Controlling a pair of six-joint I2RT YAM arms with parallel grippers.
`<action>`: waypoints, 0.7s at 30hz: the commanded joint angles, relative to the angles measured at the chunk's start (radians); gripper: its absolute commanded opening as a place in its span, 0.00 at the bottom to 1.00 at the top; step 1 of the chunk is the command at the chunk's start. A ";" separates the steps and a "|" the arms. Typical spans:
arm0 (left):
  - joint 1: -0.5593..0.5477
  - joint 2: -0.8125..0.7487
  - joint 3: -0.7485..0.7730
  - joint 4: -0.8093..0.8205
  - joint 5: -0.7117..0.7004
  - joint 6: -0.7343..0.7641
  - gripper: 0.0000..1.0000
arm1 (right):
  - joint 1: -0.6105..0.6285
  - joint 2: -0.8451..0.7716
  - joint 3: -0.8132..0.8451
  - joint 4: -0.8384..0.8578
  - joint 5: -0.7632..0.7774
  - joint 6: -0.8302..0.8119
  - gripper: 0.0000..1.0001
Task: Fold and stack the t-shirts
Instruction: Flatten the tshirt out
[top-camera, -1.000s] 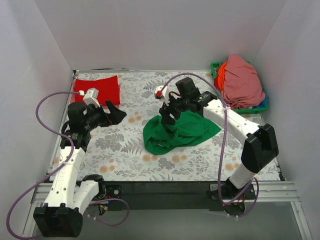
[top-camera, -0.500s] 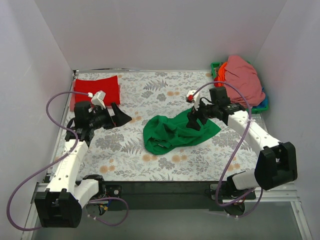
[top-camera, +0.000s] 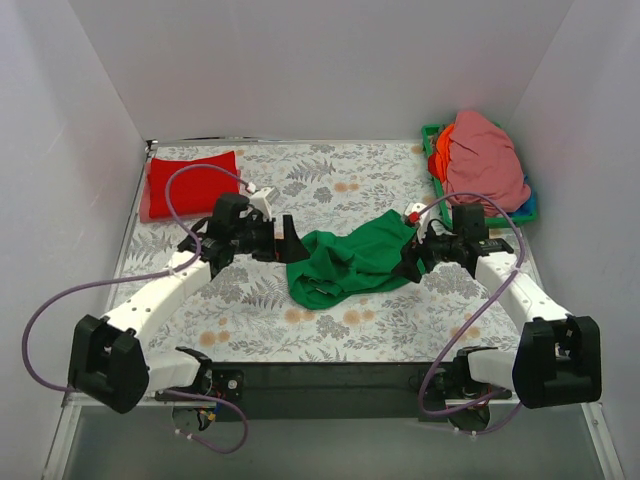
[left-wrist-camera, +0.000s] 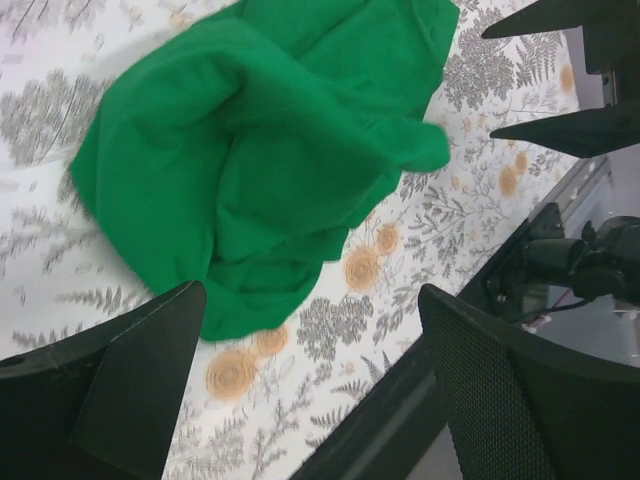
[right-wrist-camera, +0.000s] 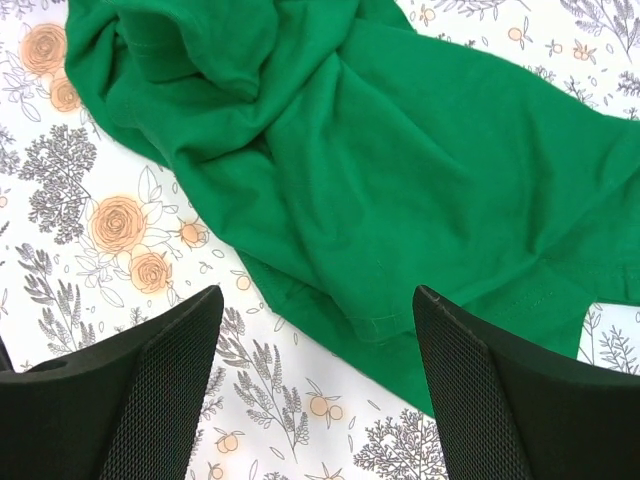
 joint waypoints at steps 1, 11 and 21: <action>-0.109 0.085 0.121 0.023 -0.138 0.088 0.85 | -0.012 0.025 0.016 0.033 0.010 -0.015 0.82; -0.461 0.221 0.245 0.041 -0.439 0.579 0.82 | -0.041 0.068 0.036 0.007 0.029 -0.019 0.81; -0.568 0.442 0.305 0.094 -0.769 0.793 0.70 | -0.059 0.071 0.038 -0.005 0.033 -0.027 0.81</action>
